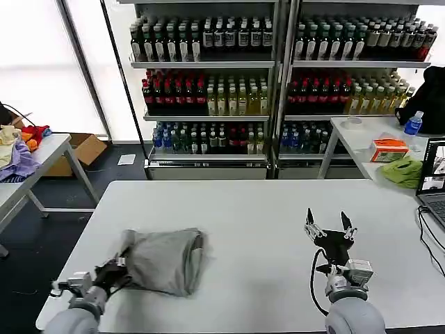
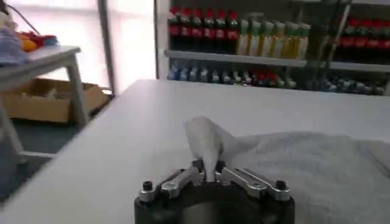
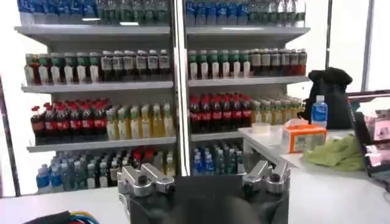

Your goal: Fold and organize the clothes.

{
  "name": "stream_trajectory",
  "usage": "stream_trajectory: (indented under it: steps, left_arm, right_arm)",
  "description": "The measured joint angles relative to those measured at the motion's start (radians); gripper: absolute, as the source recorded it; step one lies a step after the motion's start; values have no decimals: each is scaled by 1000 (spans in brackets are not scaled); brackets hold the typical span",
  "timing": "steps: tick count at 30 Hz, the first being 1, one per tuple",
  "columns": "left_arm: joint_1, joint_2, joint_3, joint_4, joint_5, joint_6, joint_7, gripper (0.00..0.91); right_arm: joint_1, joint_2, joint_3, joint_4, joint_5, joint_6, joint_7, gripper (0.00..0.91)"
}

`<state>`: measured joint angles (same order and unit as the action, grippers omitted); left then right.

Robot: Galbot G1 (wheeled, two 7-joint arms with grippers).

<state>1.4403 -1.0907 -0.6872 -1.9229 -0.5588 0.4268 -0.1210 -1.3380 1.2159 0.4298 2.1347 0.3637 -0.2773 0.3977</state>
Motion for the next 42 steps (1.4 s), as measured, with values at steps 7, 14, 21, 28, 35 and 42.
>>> stream_trajectory:
  steps: [7, 14, 21, 28, 35, 42]
  left_arm:
    - [22, 153, -222, 48, -20, 6, 16, 0]
    - [23, 201, -267, 9, -18, 25, 9, 0]
    - [30, 163, -146, -103, -12, 52, -21, 0]
    - [-10, 87, 88, -247, -54, 65, -98, 0]
    - [-104, -21, 332, -266, -54, 71, -156, 0]
    - [-202, -88, 469, -195, -45, 75, -177, 40]
  right_arm:
    - [13, 1, -13, -12, 8, 6, 0, 907]
    - [10, 3, -5, -13, 11, 7, 3, 907]
    - [-6, 17, 15, -17, 2, 8, 10, 907]
    - [-28, 53, 18, -21, -37, -2, 17, 907]
    - [-44, 93, 14, -11, -85, -21, 23, 907]
    - [-44, 115, 5, -18, -111, -36, 25, 907]
